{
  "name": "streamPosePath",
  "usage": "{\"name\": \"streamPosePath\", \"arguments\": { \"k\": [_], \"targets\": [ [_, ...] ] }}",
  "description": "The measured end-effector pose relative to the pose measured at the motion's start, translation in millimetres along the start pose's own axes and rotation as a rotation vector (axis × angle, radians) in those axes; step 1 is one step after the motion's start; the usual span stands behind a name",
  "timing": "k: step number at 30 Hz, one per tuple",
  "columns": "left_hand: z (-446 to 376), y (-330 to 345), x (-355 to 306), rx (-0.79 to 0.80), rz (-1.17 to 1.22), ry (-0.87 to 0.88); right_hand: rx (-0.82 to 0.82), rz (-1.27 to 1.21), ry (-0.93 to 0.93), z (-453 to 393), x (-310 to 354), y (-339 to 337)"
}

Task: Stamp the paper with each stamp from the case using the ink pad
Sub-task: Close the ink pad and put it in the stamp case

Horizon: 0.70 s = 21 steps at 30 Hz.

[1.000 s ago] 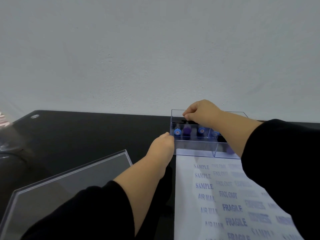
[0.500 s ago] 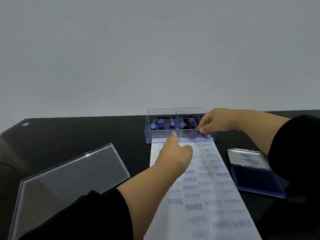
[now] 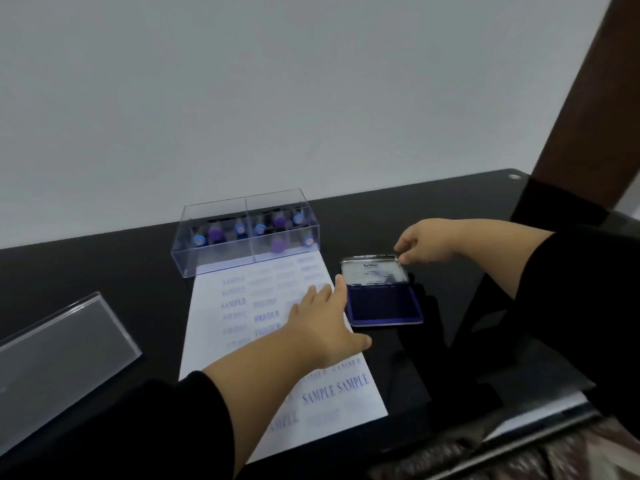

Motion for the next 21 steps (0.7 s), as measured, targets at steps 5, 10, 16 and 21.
{"name": "streamPosePath", "arguments": {
  "k": [5, 10, 16, 21],
  "targets": [
    [-18, 5, 0, -0.022, -0.101, -0.035, -0.058, -0.061, 0.013, -11, -14, 14],
    [-30, 6, 2, -0.053, -0.11, -0.027, -0.121, -0.182, 0.013, -23, -19, 17],
    [-33, 5, 2, -0.076, -0.098, -0.046, -0.169, -0.323, 0.035, -30, -24, 17],
    [-38, 5, 4, -0.105, -0.067, -0.038, -0.222, -0.616, 0.085, -30, -33, 19]
  ]
}}
Point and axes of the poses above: each hand's wrist, its own z-axis away from the middle knuckle, its own y-axis out of the palm, x = y × z, the point moved 9 cm from there along -z, towards the middle knuckle, and after that the axes turned 4 degrees about -z, right-handed, at the moved point
